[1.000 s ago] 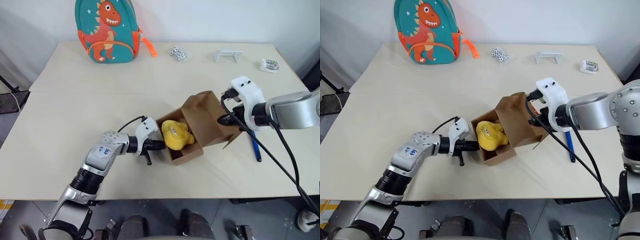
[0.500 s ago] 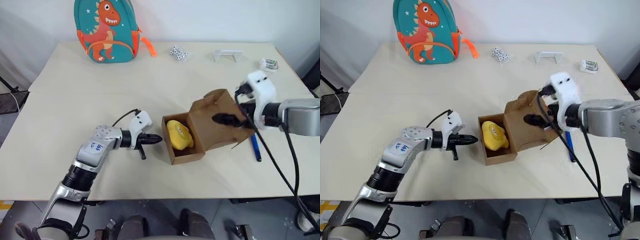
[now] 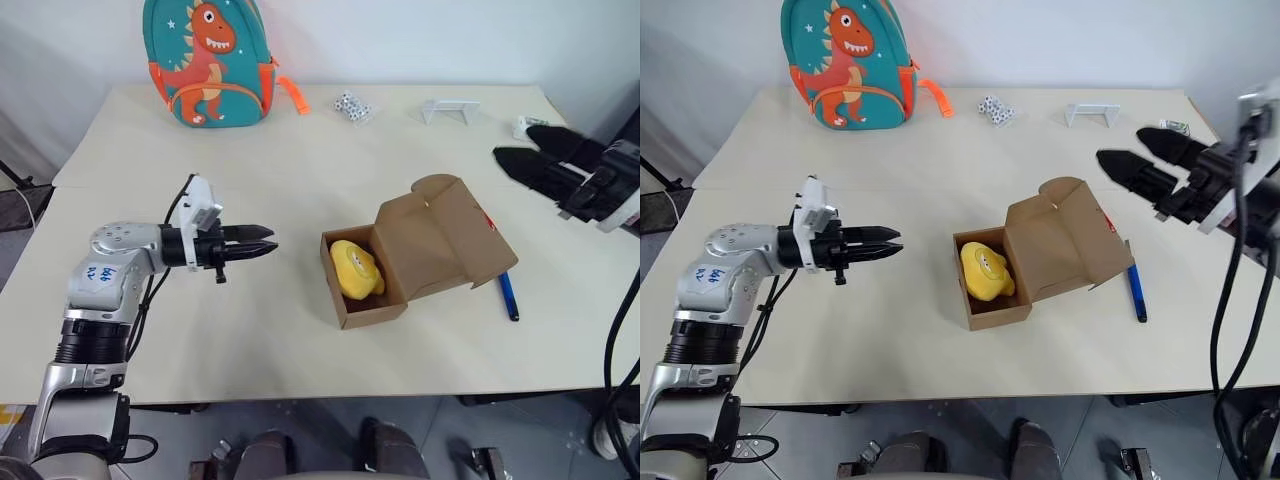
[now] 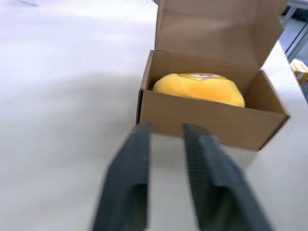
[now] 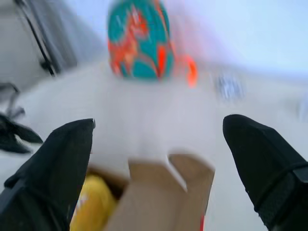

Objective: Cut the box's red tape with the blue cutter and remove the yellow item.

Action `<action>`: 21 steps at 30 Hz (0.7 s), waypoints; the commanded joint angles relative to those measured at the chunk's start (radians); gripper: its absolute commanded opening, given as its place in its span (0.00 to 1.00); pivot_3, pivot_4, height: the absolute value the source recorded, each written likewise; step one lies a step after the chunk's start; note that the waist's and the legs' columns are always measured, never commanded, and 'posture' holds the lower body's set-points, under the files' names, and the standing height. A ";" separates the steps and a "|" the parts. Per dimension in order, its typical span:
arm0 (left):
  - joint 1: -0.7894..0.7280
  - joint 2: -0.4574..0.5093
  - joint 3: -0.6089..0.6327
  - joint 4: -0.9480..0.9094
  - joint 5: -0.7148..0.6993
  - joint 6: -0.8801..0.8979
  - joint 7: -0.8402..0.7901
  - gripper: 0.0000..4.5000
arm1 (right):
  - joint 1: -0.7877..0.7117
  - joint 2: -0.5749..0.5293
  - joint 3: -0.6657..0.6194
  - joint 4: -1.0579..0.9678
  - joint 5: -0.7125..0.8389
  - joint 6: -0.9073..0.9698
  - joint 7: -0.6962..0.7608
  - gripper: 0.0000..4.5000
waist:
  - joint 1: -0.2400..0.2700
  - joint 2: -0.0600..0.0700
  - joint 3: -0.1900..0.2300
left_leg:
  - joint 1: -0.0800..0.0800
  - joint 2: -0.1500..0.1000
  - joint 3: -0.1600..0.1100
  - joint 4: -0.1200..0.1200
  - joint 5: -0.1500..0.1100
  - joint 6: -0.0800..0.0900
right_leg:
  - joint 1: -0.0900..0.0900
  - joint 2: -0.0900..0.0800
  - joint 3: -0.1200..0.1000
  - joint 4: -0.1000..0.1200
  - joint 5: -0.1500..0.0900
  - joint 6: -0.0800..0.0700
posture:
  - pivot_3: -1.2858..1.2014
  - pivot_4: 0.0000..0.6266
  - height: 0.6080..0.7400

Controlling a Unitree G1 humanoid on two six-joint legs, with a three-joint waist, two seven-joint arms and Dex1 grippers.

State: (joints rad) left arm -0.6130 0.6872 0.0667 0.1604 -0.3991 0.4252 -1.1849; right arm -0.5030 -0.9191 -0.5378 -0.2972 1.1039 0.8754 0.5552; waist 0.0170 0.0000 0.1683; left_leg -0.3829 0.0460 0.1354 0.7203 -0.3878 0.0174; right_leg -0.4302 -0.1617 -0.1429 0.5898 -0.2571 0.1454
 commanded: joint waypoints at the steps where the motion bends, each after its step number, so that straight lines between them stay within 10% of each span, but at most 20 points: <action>1: 0.062 0.118 0.103 0.122 -0.003 -0.138 -0.106 0.52 | 0.125 0.007 -0.082 -0.075 -0.014 -0.119 0.237 1.00 | -0.001 0.000 0.000 | 0.001 0.000 0.000 -0.001 0.000 0.000 | 0.000 0.000 0.000 0.000 0.000 0.000 | 0.52 0.24 1.00; 8: 0.084 0.265 0.103 0.232 0.015 -0.220 -0.242 0.98 | 0.516 0.031 -0.085 -0.100 -0.320 -0.530 0.670 1.00 | 0.014 -0.003 0.002 | 0.005 0.000 0.002 -0.003 0.000 -0.001 | 0.004 0.000 0.000 -0.001 0.000 0.000 | 0.52 0.24 1.00; 13: 0.060 0.302 0.079 0.224 0.012 -0.192 -0.303 0.99 | 0.606 0.101 -0.120 -0.149 -0.298 -0.577 0.651 1.00 | 0.001 -0.003 0.002 | 0.013 0.000 0.010 -0.004 0.000 -0.001 | 0.005 0.000 0.008 0.001 0.000 0.000 | 0.52 0.24 1.00; 21: -0.271 0.087 -0.198 0.052 0.092 -0.032 -0.273 0.99 | 0.609 0.152 -0.065 -0.235 -0.284 -0.610 0.588 1.00 | 0.010 -0.004 0.002 | 0.014 0.000 0.010 -0.001 0.000 -0.001 | 0.005 0.001 0.010 0.004 0.000 -0.001 | 0.52 0.24 1.00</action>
State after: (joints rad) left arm -0.8331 0.7912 -0.0724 0.2651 -0.3411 0.3622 -1.4665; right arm 0.1122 -0.7682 -0.5952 -0.4927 0.7985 0.2802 1.1568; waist 0.0272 -0.0040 0.1701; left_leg -0.3692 0.0463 0.1451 0.7191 -0.3881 0.0163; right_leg -0.4247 -0.1605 -0.1333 0.5935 -0.2573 0.1446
